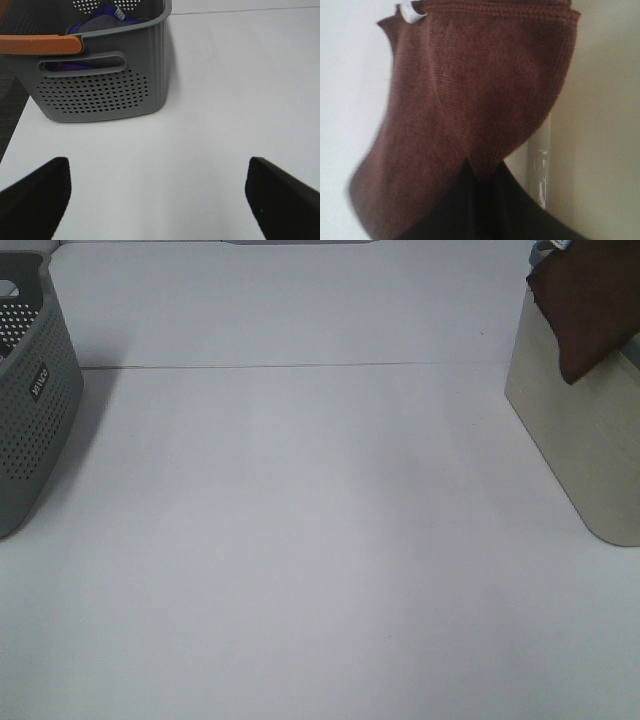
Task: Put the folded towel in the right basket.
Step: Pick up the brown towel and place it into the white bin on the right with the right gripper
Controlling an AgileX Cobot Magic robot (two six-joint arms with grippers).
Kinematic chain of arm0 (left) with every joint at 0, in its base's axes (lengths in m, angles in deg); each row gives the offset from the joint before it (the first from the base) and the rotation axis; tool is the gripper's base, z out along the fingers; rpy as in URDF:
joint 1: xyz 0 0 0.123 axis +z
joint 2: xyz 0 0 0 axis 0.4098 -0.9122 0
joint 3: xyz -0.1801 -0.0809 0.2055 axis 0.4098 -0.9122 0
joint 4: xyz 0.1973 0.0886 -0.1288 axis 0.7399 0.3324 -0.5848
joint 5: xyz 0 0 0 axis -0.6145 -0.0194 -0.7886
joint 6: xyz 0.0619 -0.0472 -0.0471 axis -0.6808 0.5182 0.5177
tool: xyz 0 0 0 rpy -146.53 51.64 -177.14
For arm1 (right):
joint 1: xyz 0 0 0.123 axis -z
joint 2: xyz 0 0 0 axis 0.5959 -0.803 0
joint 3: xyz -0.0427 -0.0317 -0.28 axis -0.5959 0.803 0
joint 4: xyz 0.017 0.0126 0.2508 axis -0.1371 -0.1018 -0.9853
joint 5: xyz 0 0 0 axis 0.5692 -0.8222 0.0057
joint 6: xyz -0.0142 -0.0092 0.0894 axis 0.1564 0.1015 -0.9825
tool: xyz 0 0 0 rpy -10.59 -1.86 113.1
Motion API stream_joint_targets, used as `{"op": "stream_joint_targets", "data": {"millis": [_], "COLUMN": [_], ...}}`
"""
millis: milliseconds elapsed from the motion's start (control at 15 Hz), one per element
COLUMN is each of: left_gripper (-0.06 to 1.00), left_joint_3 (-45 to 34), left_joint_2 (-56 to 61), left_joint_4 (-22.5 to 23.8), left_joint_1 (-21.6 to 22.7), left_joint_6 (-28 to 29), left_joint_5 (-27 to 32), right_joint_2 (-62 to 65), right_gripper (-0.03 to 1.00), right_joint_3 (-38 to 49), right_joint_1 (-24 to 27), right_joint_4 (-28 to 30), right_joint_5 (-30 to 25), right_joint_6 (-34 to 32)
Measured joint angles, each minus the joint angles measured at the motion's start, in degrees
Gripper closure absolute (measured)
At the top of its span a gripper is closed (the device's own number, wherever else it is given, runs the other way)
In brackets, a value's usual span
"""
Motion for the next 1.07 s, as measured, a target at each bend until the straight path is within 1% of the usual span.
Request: {"op": "stream_joint_targets", "data": {"millis": [133, 267, 333, 400, 533, 667, 733, 800, 867, 933, 1000, 1067], "left_gripper": [0.06, 0.06, 0.06, 0.06, 0.06, 0.06, 0.06, 0.06, 0.06, 0.06, 0.06, 0.06], "left_joint_3": [0.0, 0.0, 0.0, 0.0, 0.0, 0.0, 0.0, 0.0, 0.0, 0.0, 0.0, 0.0], "left_joint_2": [0.0, 0.0, 0.0, 0.0, 0.0, 0.0, 0.0, 0.0, 0.0, 0.0, 0.0, 0.0], "left_joint_4": [0.0, 0.0, 0.0, 0.0, 0.0, 0.0, 0.0, 0.0, 0.0, 0.0, 0.0, 0.0], "left_joint_1": [0.0, 0.0, 0.0, 0.0, 0.0, 0.0, 0.0, 0.0, 0.0, 0.0, 0.0, 0.0], "left_joint_6": [0.0, 0.0, 0.0, 0.0, 0.0, 0.0, 0.0, 0.0, 0.0, 0.0, 0.0, 0.0], "left_joint_5": [0.0, 0.0, 0.0, 0.0, 0.0, 0.0, 0.0, 0.0, 0.0, 0.0, 0.0, 0.0], "right_joint_2": [-0.1, -0.9, -1.9, -3.3, -6.4, -9.3, -10.5, -11.3, -12.1, -12.6, -12.8, -12.8], "right_gripper": [0.92, 0.92, 0.92, 0.92, 0.92, 0.87, 0.81, 0.66, 0.47, 0.24, 0.10, 0.04], "right_joint_3": [0.0, -0.1, -0.1, -0.1, -0.1, -0.1, -0.1, -0.1, -0.1, -0.1, -0.1, -0.1], "right_joint_1": [6.6, 11.1, 12.3, 12.7, 12.7, 12.7, 12.7, 12.7, 12.7, 12.7, 12.7, 12.7], "right_joint_4": [-5.1, -10.0, -11.5, -11.7, -12.1, -11.2, -10.6, -10.5, -11.0, -11.2, -10.8, -9.9], "right_joint_5": [0.0, 0.0, -0.1, 0.0, 0.2, 0.6, 1.3, 2.1, 2.1, 2.1, 2.0, 2.0], "right_joint_6": [1.0, 2.6, 3.1, 3.5, 3.6, 2.9, 2.5, 2.2, 2.0, 2.0, 2.0, 2.0]}}
